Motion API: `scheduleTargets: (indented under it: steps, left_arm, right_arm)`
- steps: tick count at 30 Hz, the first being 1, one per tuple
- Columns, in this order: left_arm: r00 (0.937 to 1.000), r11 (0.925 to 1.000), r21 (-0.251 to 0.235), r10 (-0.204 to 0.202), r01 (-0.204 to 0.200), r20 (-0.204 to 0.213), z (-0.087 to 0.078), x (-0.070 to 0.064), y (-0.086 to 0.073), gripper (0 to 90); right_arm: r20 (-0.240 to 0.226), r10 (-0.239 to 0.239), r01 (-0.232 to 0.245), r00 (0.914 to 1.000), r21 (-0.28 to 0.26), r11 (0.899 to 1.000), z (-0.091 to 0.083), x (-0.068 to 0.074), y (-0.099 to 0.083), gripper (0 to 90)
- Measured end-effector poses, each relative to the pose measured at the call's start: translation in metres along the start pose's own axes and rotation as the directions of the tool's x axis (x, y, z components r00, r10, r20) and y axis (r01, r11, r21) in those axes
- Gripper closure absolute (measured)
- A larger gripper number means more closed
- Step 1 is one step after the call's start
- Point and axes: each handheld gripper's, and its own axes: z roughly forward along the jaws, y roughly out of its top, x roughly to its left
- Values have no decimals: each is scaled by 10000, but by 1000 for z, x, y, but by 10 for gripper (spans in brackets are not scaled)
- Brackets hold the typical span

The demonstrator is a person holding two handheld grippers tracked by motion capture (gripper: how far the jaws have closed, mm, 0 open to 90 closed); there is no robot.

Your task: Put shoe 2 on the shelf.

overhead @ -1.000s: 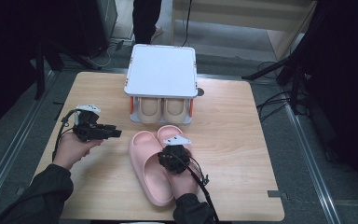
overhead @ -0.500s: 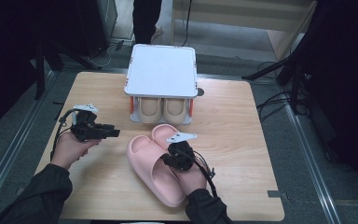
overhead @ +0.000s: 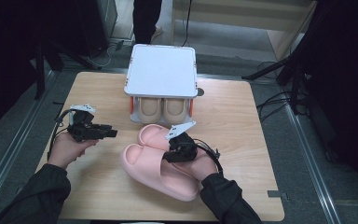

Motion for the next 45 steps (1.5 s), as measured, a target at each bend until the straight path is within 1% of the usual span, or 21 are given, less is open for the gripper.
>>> scheduleTargets:
  steps: [2, 3, 4, 6, 9, 10, 11, 12, 15, 19, 25, 28, 29, 32, 34, 39, 41, 43, 45]
  left_arm:
    - [10000, 10000, 9, -12, 12, 6, -1, 0, -1, 543]
    - [10000, 10000, -6, -51, 51, -15, -1, 0, -2, 542]
    - [10000, 10000, 17, -50, 50, -9, -2, 1, -3, 542]
    - [9999, 9999, 78, -103, 103, 35, -3, 1, -4, 540]
    - [9998, 9997, 115, -204, 204, -4, -4, 2, -7, 540]
    - [9998, 9997, 115, -204, 204, -4, -4, 2, -7, 539]
    - [9998, 9998, 94, -199, 198, 2, -5, 2, -8, 539]
    - [9998, 9998, 85, -206, 206, 7, -5, 2, -9, 540]
    - [9997, 9997, 96, -245, 245, -27, -7, 2, -11, 538]
    - [9996, 9994, 194, -281, 282, -39, -9, 3, -14, 537]
    - [9990, 9989, 201, -420, 423, -152, -12, 3, -17, 537]
    - [9987, 9987, 171, -487, 490, -172, -13, 3, -19, 537]
    - [9986, 9987, 177, -481, 484, -198, -13, 3, -19, 537]
    - [9987, 9987, 173, -482, 485, -180, -13, 3, -19, 535]
    - [9987, 9988, 147, -473, 476, -192, -14, 3, -20, 534]
    - [9988, 9988, 126, -476, 478, -152, -14, 3, -20, 534]
    - [9985, 9986, 113, -523, 525, -162, -13, 3, -19, 534]
    - [9982, 9983, 25, -575, 575, -153, -13, 2, -18, 531]
    - [9981, 9981, -81, -605, 605, -94, -14, 3, -17, 523]
  right_arm:
    - [-202, -272, 272, 9994, 9, 9996, -4, 0, 7, 734]
    - [-207, -377, 378, 9991, 28, 9993, -7, 2, 11, 735]
    - [-228, -592, 592, 9980, 7, 9982, -9, 2, 15, 735]
    - [-398, -746, 749, 9964, 74, 9972, -14, 4, 23, 735]
    - [-648, -862, 869, 9942, 77, 9962, -21, 3, 35, 734]
    - [-648, -862, 869, 9942, 77, 9962, -21, 3, 35, 734]
    - [-741, -919, 928, 9930, 95, 9956, -25, 4, 42, 734]
    - [-808, -1003, 1015, 9917, 102, 9948, -27, 4, 46, 734]
    - [-971, -1092, 1120, 9893, 235, 9934, -32, 5, 56, 732]
    - [-977, -1449, 1483, 9846, 280, 9885, -39, 5, 67, 732]
    - [-1175, -1552, 1595, 9809, 285, 9868, -55, 0, 89, 731]
    - [-1119, -1576, 1617, 9811, 287, 9864, -63, 0, 101, 730]
    - [-1090, -1614, 1653, 9809, 278, 9859, -65, -1, 105, 730]
    - [-772, -1497, 1521, 9857, 261, 9880, -72, -3, 119, 731]
    - [-619, -1377, 1396, 9885, 274, 9898, -74, -5, 128, 731]
    - [-18, -978, 978, 9952, 492, 9940, -77, -10, 147, 731]
    - [316, -741, 724, 9967, 531, 9960, -77, -13, 155, 731]
    - [635, -314, 279, 9975, 561, 9980, -78, -18, 163, 732]
    - [1134, 177, -239, 9934, 533, 9983, -78, -24, 172, 732]
